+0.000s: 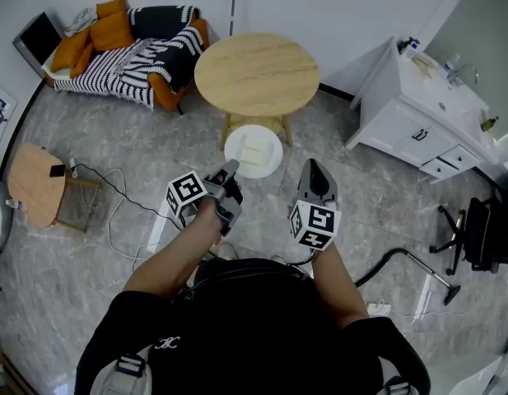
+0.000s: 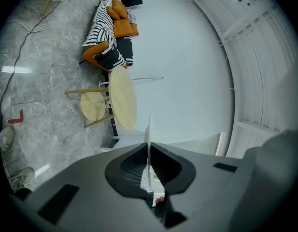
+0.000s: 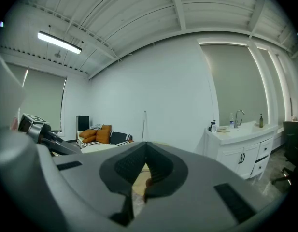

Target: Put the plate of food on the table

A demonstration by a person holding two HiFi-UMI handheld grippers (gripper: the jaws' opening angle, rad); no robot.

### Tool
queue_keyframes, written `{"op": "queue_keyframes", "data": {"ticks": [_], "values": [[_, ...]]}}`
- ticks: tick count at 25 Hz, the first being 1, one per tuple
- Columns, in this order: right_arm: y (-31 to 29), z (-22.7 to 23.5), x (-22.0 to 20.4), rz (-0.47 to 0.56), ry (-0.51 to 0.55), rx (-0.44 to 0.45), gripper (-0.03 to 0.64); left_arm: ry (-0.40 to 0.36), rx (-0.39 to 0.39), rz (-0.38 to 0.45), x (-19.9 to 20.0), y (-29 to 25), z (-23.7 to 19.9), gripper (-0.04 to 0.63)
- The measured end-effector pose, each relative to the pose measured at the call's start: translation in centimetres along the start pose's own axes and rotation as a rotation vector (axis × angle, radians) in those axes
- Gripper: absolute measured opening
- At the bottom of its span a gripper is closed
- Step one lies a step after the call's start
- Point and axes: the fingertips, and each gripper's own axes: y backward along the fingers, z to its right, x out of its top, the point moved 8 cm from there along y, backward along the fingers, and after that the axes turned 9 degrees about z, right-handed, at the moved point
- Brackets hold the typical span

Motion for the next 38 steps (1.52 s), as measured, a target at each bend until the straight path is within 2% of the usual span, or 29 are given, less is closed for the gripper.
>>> {"op": "queue_keyframes", "data": {"ticks": [17, 38], "values": [[-0.2, -2.5, -0.6, -0.026, 0.017, -0.022, 0.005, 0.02, -0.008, -0.049, 1.9, -0.2, -0.9, 0.021], [-1.4, -8.5, -1.1, -0.034, 0.033, -0.128, 0.005, 0.025, -0.024, -0.166, 7.9, -0.5, -2.8, 0.021]]}}
